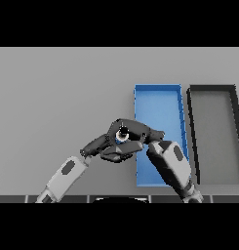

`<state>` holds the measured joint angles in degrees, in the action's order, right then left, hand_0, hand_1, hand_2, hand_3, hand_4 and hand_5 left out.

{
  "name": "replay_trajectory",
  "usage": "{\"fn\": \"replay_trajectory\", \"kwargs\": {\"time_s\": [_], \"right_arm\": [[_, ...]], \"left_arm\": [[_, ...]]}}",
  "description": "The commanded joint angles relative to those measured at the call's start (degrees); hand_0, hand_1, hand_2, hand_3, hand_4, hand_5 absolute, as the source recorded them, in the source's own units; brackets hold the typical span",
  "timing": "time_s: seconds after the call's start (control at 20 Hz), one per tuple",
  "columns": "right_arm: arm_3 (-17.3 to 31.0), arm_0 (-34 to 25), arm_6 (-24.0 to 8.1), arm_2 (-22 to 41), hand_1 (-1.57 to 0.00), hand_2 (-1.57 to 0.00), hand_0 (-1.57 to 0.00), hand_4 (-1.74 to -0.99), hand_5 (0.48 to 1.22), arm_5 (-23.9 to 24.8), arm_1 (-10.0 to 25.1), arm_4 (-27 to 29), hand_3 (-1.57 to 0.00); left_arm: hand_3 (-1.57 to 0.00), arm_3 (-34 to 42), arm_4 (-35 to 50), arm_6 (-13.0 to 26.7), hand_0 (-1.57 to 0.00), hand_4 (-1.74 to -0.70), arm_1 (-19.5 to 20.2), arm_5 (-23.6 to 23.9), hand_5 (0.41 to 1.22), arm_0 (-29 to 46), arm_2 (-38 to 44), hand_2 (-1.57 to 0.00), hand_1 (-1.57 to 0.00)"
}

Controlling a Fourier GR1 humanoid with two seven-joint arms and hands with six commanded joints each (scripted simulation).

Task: Pick up the blue pipe and place it into the blue bin.

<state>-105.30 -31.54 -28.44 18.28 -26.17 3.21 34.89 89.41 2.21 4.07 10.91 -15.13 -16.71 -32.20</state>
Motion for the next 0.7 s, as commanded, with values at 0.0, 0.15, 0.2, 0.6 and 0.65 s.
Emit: {"fn": "replay_trajectory", "kwargs": {"time_s": [0.0, 0.15, 0.2, 0.6, 0.65], "right_arm": [[0.12, -1.26, -1.62, -0.72, -1.57, -1.57, -1.57, -1.494, 1.221, 1.27, 0.35, 2.63, -1.57], [-0.02, -7.05, -4.23, -2.88, -1.57, -1.57, -1.57, -1.492, 1.221, 5.37, 2.2, 6.69, -1.57], [-0.47, -8.81, -5.41, -3.92, -1.57, -1.57, -1.57, -1.492, 1.221, 6.88, 3.23, 8.78, -1.57], [10.48, -26.1, 1.5, -13.95, -1.57, -1.57, -1.57, -1.497, 1.221, 12.45, 10.8, 7.89, -1.57], [13.16, -27.44, 1.76, -15.07, -1.57, -1.57, -1.57, -1.498, 1.221, 12.73, 12.21, 6.42, -1.57]], "left_arm": [[0.0, 0.24, -0.32, -0.22, 0.0, -0.87, -0.22, 0.26, 0.535, 0.35, -0.34, 0.0, 0.0], [0.0, 0.49, 0.25, 0.68, 0.0, -0.86, 0.44, -0.14, 0.515, 0.71, -0.05, 0.0, 0.0], [0.0, 0.26, -0.06, 0.79, 0.0, -0.87, 0.12, -0.08, 0.509, 0.87, -0.42, 0.0, 0.0], [0.0, 1.68, 0.34, -0.29, 0.0, -0.86, 0.99, -0.4, 0.484, 1.32, -0.2, 0.0, 0.0], [0.0, 1.74, 0.36, 0.97, 0.0, -0.86, 0.58, -0.27, 0.484, 1.0, -0.4, 0.0, 0.0]]}}
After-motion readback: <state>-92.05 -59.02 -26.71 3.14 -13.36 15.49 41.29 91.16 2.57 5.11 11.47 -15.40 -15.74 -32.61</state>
